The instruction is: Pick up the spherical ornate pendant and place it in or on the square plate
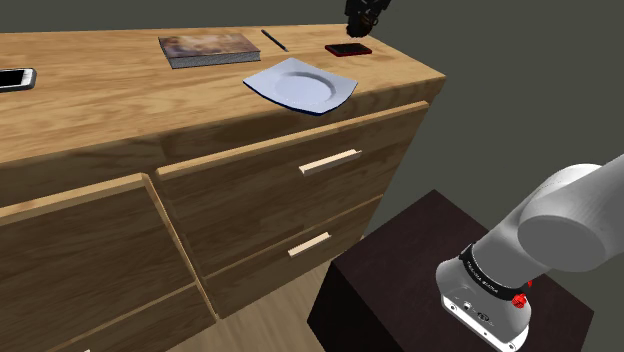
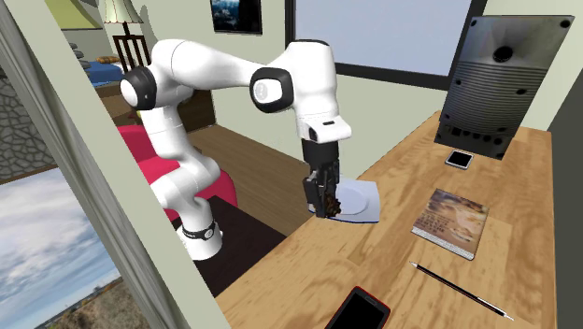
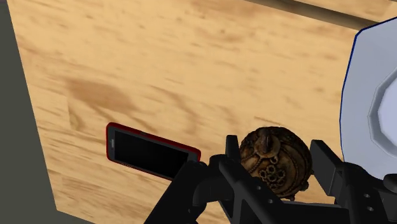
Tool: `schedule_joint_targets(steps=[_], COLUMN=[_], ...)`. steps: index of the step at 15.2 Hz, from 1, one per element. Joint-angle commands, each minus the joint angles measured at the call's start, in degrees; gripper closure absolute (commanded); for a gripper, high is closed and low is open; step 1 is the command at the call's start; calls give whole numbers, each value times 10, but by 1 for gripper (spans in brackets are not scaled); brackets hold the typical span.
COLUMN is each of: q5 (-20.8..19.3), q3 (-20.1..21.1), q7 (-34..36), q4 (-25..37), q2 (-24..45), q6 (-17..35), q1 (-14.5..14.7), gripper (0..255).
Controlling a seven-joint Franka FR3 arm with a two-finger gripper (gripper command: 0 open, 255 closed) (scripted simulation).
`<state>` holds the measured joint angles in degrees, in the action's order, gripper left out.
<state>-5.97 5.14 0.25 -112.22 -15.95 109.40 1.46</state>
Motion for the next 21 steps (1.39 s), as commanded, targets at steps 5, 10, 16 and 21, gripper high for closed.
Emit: schedule_joint_targets(steps=[5,10,16,21], q5=[-4,-12,-20,-21], q3=[56,105,128,128], q7=[83,156,196,202], q4=[12,43,30,-9], q2=[7,34,48,47], q6=[-15,-30,-8,30], q1=[28,51,62,63], gripper=[255,255,255,255])
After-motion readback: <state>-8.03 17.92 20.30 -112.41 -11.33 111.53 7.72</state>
